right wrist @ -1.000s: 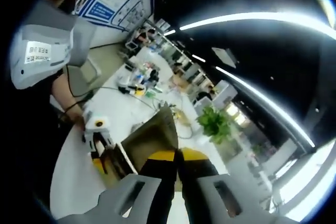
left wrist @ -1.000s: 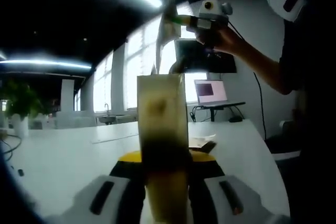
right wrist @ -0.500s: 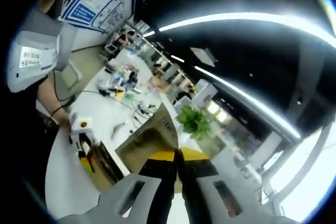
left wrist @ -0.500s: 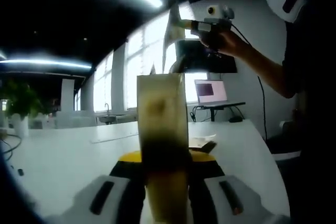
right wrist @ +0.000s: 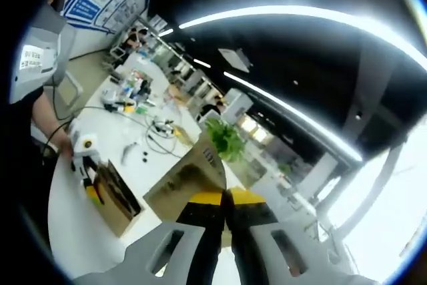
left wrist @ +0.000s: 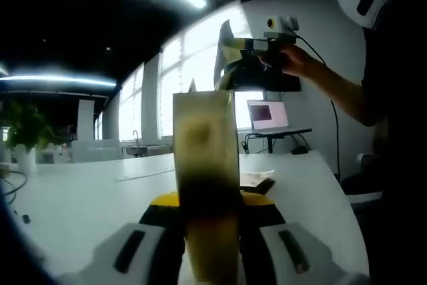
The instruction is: Extract single mask from mask box in order stack masks on table
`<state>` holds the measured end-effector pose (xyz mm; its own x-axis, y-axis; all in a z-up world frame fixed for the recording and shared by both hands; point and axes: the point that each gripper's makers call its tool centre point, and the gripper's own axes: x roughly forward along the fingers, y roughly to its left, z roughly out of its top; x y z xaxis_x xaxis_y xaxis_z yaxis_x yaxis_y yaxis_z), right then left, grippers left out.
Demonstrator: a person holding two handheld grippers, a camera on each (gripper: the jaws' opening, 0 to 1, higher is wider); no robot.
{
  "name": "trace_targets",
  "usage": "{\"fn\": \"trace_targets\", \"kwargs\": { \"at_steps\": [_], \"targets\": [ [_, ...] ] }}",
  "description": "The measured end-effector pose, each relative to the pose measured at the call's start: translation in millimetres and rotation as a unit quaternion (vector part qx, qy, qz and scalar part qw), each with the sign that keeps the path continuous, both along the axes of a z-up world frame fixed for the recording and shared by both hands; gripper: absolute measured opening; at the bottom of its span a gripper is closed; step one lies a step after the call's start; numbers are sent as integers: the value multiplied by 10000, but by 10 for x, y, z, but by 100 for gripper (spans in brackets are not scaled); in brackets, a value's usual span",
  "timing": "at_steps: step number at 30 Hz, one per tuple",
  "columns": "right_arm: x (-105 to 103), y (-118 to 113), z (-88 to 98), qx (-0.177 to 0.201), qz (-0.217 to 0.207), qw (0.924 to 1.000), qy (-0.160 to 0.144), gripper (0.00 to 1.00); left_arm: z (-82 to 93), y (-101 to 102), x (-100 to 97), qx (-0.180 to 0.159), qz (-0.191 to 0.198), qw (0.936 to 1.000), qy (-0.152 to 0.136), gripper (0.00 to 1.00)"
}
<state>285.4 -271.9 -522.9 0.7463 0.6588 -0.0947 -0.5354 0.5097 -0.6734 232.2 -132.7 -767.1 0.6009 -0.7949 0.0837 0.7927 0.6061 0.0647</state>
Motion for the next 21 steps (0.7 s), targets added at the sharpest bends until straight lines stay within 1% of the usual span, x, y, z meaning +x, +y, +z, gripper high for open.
{"fn": "trace_targets", "kwargs": {
  "at_steps": [4, 5, 8, 21],
  "targets": [
    [51, -77, -89, -87, -186, 9998, 4, 0, -3, -2, 1, 6, 0, 10000, 4, 32],
    [62, -98, -108, -40, -230, 9997, 43, 0, -3, -2, 1, 6, -1, 10000, 7, 32],
    [112, -162, -197, -72, -379, 9992, 101, 0, -5, -3, 2, 9, -2, 10000, 10, 32],
    [277, -385, -534, 3, -741, 9962, 449, 0, -5, -3, 0, 14, -2, 10000, 5, 32]
  ]
}}
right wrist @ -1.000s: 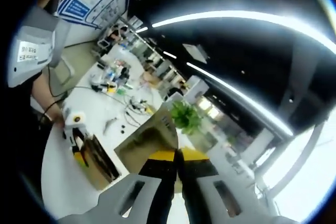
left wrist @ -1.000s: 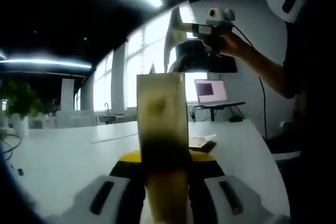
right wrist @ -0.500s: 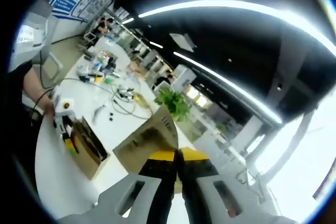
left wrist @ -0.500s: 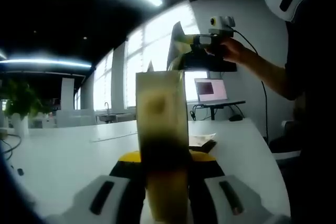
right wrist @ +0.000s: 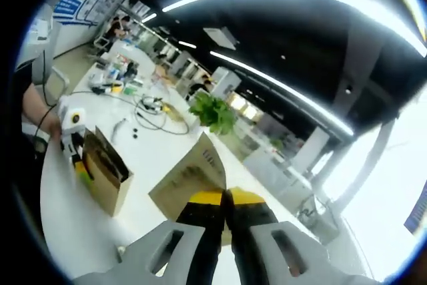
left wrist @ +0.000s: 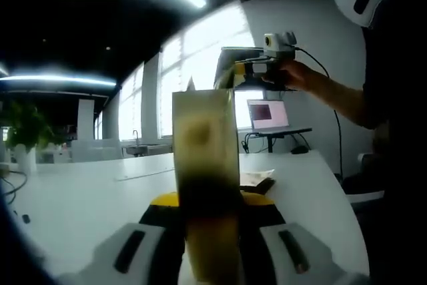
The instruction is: Extract single mask from mask box in order stack masks on table
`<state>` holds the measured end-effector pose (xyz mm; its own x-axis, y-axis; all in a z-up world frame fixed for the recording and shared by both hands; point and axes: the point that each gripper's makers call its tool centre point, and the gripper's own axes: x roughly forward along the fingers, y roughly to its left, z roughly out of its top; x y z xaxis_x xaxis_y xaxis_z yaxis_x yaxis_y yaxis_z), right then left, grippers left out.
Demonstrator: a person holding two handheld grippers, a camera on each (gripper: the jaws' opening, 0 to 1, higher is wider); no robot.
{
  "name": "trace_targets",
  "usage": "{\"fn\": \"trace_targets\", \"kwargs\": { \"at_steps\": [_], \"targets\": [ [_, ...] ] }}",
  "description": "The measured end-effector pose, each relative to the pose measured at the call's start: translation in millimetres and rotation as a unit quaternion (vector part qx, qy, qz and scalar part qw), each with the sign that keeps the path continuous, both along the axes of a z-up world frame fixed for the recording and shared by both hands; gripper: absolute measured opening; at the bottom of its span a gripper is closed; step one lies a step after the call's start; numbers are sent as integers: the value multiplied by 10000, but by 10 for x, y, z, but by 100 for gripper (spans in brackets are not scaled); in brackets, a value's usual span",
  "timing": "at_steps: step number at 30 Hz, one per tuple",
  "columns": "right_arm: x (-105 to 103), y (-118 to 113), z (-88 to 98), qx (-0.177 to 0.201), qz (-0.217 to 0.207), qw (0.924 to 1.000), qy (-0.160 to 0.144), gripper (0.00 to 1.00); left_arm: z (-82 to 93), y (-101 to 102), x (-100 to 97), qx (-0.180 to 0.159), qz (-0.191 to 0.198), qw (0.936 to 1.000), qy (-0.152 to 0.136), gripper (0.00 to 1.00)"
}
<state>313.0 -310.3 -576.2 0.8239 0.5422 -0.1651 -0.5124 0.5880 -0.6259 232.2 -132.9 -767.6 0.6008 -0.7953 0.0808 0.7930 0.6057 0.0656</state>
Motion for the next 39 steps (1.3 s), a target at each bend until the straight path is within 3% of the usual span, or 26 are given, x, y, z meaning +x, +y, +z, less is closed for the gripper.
{"fn": "trace_targets", "kwargs": {
  "at_steps": [10, 20, 22, 26, 33, 39],
  "targets": [
    [167, -113, -372, -175, -314, 9989, 289, 0, -3, 1, 2, 10, 13, 10000, -7, 32],
    [448, -302, -837, -973, -817, 9913, 332, 0, -7, 5, 7, 7, 12, 10000, 1, 32],
    [492, -362, -941, -1259, -936, 9870, 365, 0, -8, 6, 9, 6, 10, 10000, 5, 32],
    [551, -388, -1085, -1366, -987, 9848, 412, 0, -12, 8, 11, 5, 9, 10000, 12, 32],
    [535, -403, -1229, -1467, -1053, 9825, 462, 0, -22, 8, 14, 15, 0, 10000, 27, 32],
    [355, -346, -1293, -1496, -1044, 9821, 459, 0, -28, 5, 14, 20, -1, 10000, 42, 32]
  ]
}}
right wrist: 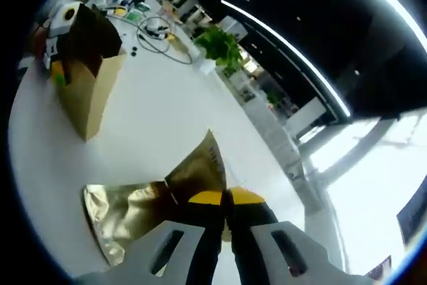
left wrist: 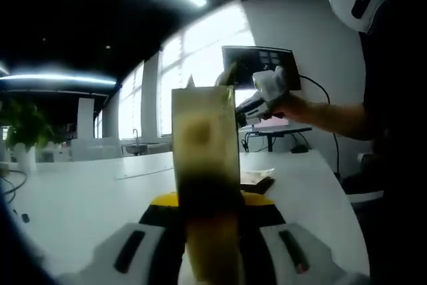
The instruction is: Extract single mask from mask box in order stack masks on table
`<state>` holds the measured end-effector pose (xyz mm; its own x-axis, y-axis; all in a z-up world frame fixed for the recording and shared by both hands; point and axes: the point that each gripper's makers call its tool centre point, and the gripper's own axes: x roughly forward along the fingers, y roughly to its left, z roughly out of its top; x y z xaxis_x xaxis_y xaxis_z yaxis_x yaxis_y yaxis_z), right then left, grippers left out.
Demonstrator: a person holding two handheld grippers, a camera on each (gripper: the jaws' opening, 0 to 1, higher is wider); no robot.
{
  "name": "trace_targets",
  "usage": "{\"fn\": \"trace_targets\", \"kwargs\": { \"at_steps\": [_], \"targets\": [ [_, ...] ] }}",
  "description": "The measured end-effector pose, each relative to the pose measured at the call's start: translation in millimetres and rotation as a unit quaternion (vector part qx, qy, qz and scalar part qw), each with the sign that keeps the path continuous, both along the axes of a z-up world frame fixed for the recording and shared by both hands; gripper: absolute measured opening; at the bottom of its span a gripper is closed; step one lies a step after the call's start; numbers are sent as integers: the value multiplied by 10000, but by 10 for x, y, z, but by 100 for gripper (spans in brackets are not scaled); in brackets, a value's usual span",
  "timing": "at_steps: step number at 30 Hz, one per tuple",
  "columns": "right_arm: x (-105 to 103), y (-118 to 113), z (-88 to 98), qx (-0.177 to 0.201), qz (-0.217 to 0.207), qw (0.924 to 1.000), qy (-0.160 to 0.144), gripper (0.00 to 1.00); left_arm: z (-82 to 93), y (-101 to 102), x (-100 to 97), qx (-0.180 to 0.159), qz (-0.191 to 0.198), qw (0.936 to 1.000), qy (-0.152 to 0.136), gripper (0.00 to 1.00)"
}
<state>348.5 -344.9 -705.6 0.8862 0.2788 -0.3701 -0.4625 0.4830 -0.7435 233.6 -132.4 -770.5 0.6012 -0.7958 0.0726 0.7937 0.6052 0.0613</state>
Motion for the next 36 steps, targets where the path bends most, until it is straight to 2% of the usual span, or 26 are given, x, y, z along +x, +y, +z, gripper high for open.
{"fn": "trace_targets", "kwargs": {
  "at_steps": [4, 10, 26, 36],
  "targets": [
    [-151, 48, -86, 67, 43, 10000, 61, 0, -2, -3, -1, 3, -4, 10000, 3, 32],
    [-303, 70, -268, -51, 49, 9999, 104, 0, -5, -7, -5, 10, -3, 10000, 1, 32],
    [-565, 137, -651, -274, 96, 9993, 224, 0, -7, -12, -4, 47, 26, 10000, -14, 32],
    [-712, 195, -893, -615, 172, 9978, 178, 0, -19, -17, 2, 98, 55, 9999, -15, 33]
  ]
}}
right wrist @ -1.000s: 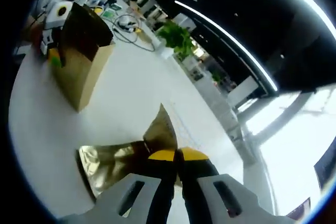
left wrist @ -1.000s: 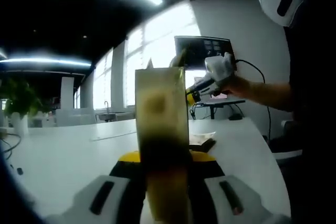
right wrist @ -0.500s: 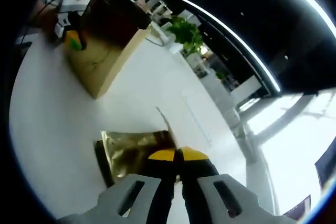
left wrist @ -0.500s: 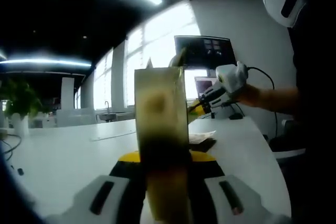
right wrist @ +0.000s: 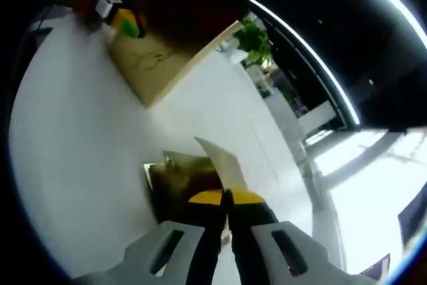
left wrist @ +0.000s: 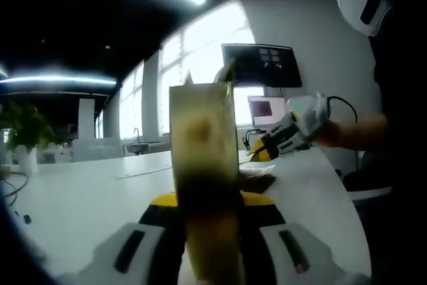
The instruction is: Extract single mask from mask box in order stack masks on table
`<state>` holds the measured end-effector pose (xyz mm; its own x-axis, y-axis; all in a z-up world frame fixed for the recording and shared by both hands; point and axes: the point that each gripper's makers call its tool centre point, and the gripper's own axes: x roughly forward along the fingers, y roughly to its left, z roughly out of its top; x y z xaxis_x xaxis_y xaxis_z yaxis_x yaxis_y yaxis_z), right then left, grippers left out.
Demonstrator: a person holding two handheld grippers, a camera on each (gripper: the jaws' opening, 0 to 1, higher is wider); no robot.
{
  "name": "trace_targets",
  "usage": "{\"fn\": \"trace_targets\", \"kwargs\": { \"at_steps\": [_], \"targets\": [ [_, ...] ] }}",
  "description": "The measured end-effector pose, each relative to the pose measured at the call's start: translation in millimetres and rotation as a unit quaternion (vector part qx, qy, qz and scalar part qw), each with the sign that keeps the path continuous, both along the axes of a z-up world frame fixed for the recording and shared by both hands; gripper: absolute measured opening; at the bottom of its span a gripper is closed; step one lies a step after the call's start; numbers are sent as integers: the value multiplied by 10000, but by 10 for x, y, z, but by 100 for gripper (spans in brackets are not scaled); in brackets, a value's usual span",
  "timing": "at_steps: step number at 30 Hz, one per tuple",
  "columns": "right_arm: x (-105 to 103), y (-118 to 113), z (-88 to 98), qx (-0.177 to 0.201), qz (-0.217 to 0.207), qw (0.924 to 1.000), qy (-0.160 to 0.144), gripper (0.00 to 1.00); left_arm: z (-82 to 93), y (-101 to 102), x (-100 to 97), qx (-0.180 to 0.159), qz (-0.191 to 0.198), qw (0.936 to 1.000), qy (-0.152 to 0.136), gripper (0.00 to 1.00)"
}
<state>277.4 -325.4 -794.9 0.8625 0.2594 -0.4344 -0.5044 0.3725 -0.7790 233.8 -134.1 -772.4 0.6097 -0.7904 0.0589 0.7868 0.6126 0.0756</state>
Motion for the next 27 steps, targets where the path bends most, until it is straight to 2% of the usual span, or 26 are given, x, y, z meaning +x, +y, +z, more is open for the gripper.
{"fn": "trace_targets", "kwargs": {
  "at_steps": [13, 21, 26, 27],
  "targets": [
    [-60, 21, -258, -227, 101, 9994, 225, 0, -9, 0, 11, 34, 14, 10000, 3, 33],
    [-76, 32, -258, -227, 127, 9993, 270, 5, -10, 0, 9, 39, 14, 10000, 2, 33],
    [-90, 30, -207, -61, 110, 9996, 259, 11, -10, -1, 7, 39, 10, 10000, 1, 33],
    [-93, 43, -186, 98, 116, 9996, 241, 13, -10, -1, 7, 39, 8, 10000, 1, 33]
  ]
}}
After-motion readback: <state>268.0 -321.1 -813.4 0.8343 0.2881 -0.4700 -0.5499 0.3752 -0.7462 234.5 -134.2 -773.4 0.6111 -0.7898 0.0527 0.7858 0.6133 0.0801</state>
